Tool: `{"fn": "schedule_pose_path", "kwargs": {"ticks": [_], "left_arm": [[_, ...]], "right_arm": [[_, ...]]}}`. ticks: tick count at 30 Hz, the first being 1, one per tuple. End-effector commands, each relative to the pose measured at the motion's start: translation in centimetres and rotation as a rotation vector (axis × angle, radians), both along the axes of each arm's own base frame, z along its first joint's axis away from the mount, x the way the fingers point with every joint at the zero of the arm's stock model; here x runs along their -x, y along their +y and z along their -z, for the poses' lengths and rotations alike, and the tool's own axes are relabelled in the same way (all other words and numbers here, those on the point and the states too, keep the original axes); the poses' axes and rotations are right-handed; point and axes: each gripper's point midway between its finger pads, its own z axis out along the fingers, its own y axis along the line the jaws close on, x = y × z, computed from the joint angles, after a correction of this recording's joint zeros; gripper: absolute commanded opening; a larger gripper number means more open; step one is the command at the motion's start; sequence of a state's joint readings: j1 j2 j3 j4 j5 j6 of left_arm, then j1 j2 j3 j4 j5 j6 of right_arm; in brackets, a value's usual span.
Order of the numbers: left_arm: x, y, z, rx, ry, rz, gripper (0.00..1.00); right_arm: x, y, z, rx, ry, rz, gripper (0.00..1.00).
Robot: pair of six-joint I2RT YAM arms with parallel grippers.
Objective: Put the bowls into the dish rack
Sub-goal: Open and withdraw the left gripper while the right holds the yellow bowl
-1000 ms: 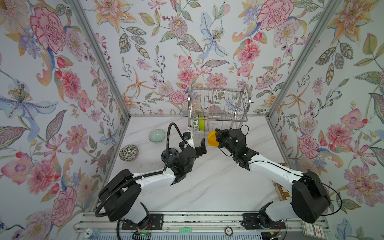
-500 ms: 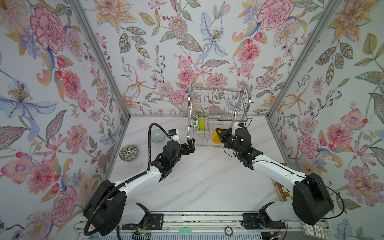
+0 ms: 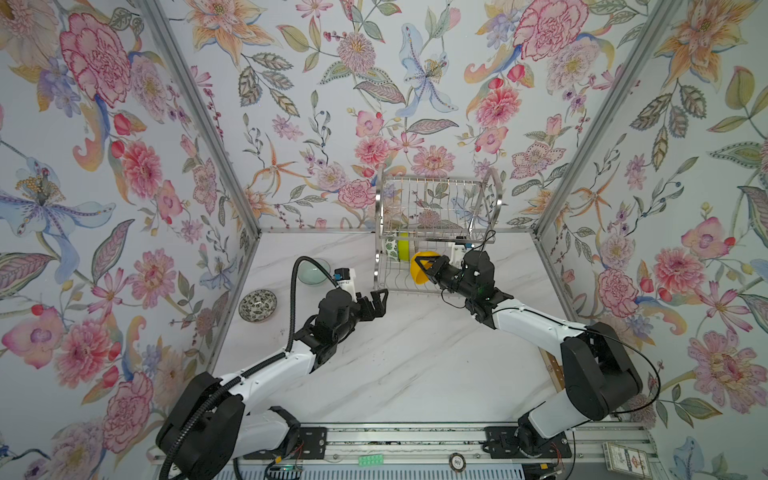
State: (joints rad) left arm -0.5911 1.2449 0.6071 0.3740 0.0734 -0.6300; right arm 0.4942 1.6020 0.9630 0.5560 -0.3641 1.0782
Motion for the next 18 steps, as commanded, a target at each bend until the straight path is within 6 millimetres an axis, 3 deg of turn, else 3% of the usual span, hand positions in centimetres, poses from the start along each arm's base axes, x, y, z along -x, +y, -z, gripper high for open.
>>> {"fn": "schedule_pose_path", "kwargs": {"ticks": [1, 18], "left_arm": [[0.3, 0.7, 0.0, 0.016, 0.006, -0.005, 0.99], [0.2, 2.4, 1.1, 0.034, 0.041, -0.047, 0.99]], "right_arm": [[-0.4, 2.0, -2.8, -0.033, -0.104, -0.099, 0.00], [-3.0, 5.8, -1.3, -0.106, -0.086, -0.226, 0.00]]}}
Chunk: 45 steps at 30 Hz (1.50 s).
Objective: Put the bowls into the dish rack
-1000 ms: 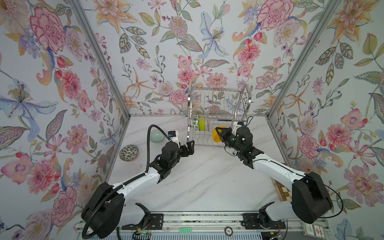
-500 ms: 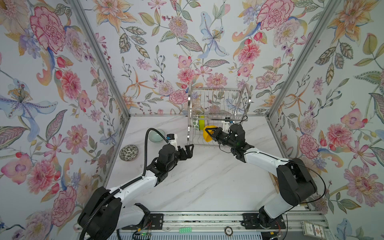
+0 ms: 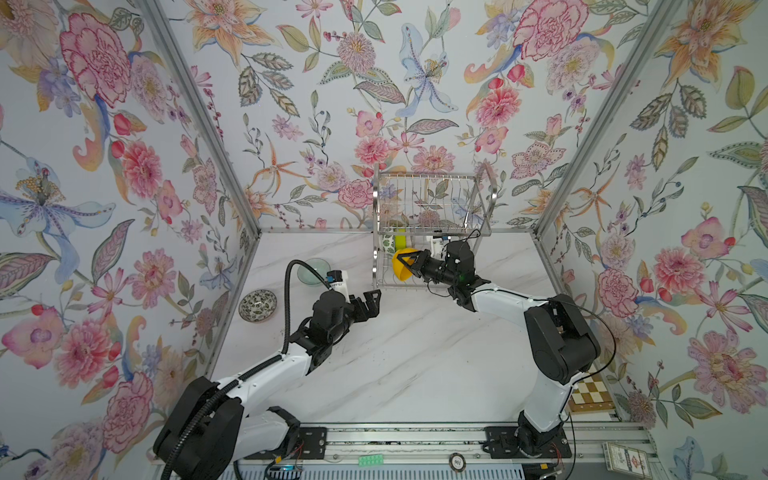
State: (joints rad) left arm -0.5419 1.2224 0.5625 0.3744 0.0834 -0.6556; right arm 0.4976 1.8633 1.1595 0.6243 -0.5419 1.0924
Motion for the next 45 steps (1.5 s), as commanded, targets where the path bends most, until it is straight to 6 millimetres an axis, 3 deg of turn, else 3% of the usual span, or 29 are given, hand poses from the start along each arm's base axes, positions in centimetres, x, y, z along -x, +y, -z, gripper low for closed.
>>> {"fn": "schedule_pose_path", "kwargs": {"ticks": [1, 14, 30, 45], "left_arm": [[0.3, 0.5, 0.0, 0.024, 0.009, 0.000, 0.99], [0.8, 1.3, 0.5, 0.039, 0.021, -0.015, 0.99], [0.9, -0.9, 1.7, -0.016, 0.040, 0.128, 0.99], [0.7, -1.3, 1.4, -0.094, 0.007, 0.178, 0.99]], "right_arm": [[-0.3, 1.2, -3.6, -0.090, -0.103, -0.056, 0.00], [-0.4, 2.7, -0.5, -0.131, -0.078, -0.127, 0.00], [-0.6, 3.8, 2.5, -0.155, -0.038, -0.185, 0.00], [-0.9, 4.7, 3.7, -0.167, -0.010, -0.237, 0.00]]}}
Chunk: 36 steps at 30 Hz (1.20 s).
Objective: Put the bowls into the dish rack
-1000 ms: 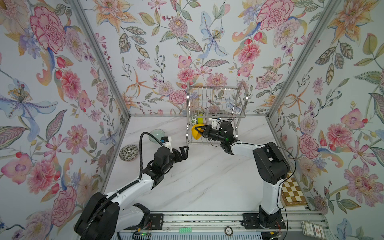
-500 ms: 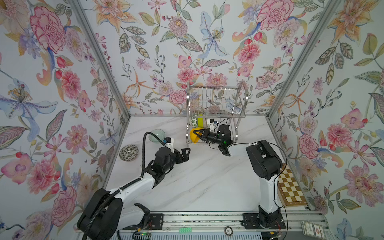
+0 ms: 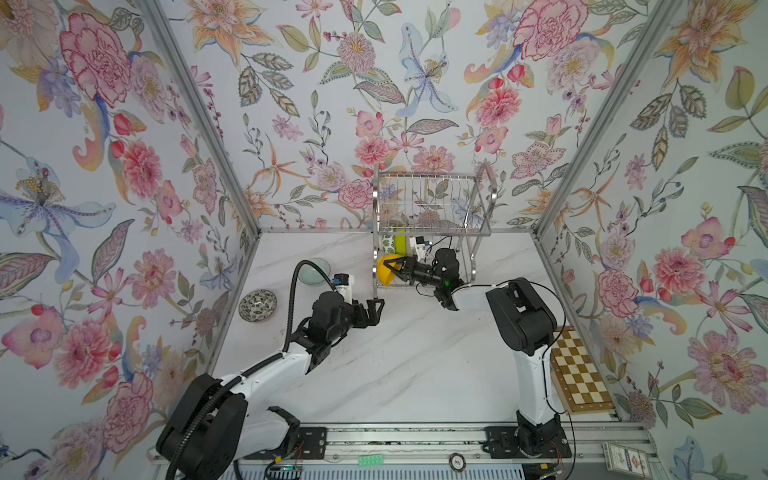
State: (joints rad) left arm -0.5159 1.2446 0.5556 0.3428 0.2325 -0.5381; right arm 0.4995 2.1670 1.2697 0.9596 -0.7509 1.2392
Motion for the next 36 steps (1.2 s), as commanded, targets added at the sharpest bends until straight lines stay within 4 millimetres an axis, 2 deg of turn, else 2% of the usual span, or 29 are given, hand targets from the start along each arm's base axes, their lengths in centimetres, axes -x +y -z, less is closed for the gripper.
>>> {"fn": "schedule_pose_path", "kwargs": {"ticks": [1, 11, 24, 31, 36], "left_arm": [[-0.4, -0.3, -0.3, -0.020, -0.012, 0.028, 0.99], [-0.3, -0.3, -0.2, -0.013, -0.004, 0.025, 0.99], [-0.3, -0.2, -0.3, -0.004, -0.003, 0.014, 0.99], [-0.3, -0.3, -0.1, 0.006, 0.007, 0.013, 0.99], [-0.3, -0.3, -0.3, 0.009, 0.006, 0.014, 0.99]], "right_arm": [[0.1, 0.9, -0.6, -0.025, -0.027, -0.042, 0.00], [-0.3, 1.1, 0.8, -0.003, 0.007, -0.062, 0.00], [-0.4, 0.1, 3.8, 0.054, 0.045, -0.094, 0.00], [-0.5, -0.4, 4.6, 0.069, 0.059, -0.113, 0.00], [-0.8, -0.9, 5.0, 0.077, 0.068, -0.114, 0.04]]}}
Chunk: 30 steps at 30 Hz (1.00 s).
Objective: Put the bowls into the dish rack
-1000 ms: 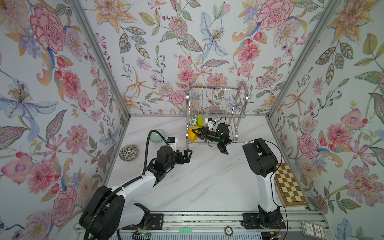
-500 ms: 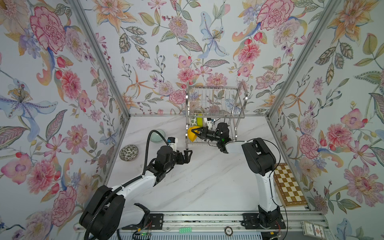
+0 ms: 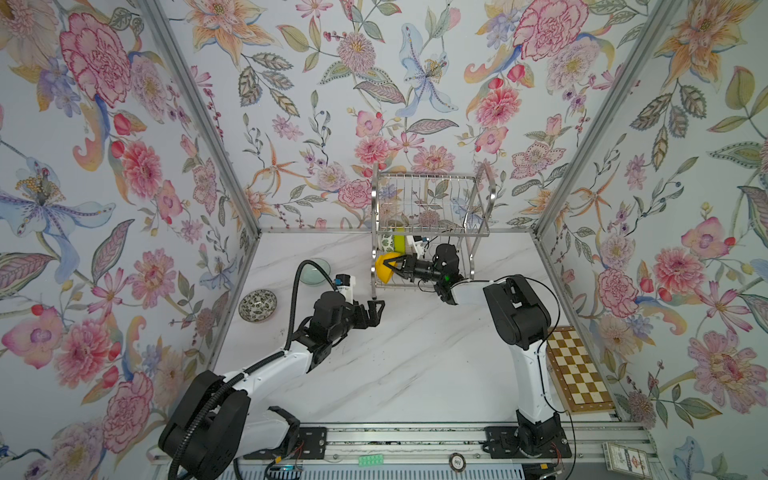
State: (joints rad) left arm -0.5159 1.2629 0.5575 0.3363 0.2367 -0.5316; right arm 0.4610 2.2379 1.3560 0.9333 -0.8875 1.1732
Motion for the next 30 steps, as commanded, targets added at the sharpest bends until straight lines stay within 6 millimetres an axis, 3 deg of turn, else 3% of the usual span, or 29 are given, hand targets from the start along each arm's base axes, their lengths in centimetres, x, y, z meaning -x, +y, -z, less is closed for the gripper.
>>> {"fn": "schedule_pose_path", "kwargs": {"ticks": [1, 30], "left_arm": [[-0.28, -0.22, -1.10, 0.023, -0.013, 0.007, 0.99], [0.07, 0.16, -1.17, 0.020, -0.014, -0.002, 0.99]], "right_arm": [[-0.10, -0.59, 3.98, 0.064, 0.117, -0.016, 0.04], [-0.72, -0.71, 3.88, 0.122, 0.120, -0.038, 0.23]]}}
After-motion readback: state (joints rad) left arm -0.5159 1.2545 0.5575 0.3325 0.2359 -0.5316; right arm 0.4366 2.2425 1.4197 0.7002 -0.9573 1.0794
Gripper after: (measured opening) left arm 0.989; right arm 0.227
